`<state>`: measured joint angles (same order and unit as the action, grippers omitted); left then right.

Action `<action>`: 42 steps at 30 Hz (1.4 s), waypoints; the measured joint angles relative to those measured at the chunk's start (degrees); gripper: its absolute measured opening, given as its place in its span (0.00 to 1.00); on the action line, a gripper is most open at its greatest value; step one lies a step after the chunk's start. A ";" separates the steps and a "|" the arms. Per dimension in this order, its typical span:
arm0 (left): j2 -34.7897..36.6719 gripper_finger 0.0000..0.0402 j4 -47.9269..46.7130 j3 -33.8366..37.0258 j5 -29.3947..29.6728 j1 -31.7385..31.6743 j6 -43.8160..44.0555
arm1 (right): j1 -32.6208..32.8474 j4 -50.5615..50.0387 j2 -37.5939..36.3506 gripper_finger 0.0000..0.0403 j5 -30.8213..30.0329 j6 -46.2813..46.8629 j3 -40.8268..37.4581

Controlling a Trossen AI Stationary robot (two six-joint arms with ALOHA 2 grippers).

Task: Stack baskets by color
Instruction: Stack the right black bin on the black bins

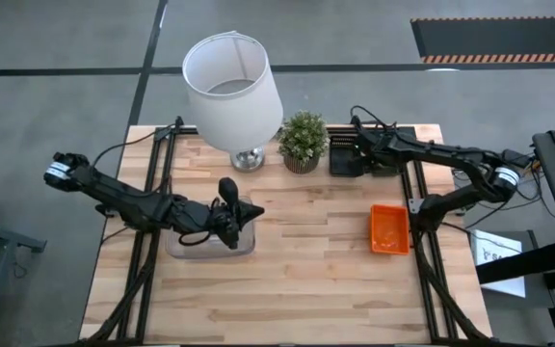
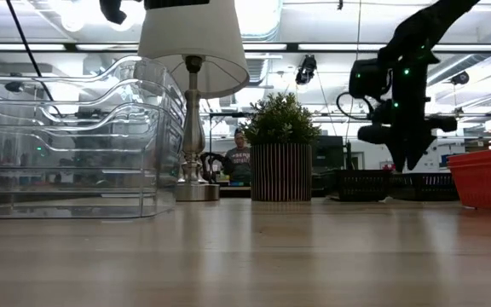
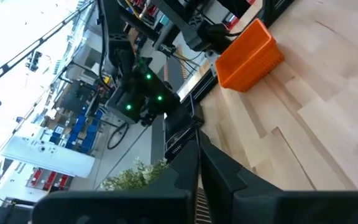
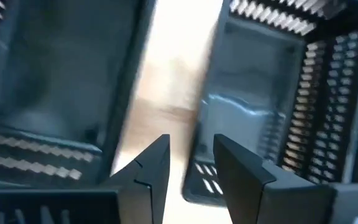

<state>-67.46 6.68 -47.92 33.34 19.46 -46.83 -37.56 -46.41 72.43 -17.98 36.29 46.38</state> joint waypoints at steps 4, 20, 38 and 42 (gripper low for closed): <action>0.00 0.00 0.38 0.94 0.00 0.00 -0.03 | 0.00 -3.04 0.35 0.27 0.00 -2.60 1.51; 0.00 0.00 1.94 1.68 0.00 0.00 -0.02 | 0.02 -20.60 0.37 0.34 8.32 -37.18 6.51; 0.00 0.00 1.92 2.12 -0.02 0.00 0.04 | 0.02 -16.28 0.56 0.28 2.93 -42.88 0.95; 0.00 0.00 1.92 2.12 -0.03 0.00 0.05 | 0.02 -14.12 0.56 0.26 1.35 -42.90 -0.36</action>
<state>-67.46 8.59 -45.80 33.31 19.46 -46.78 -37.54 -60.53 72.99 -16.62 -6.61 46.02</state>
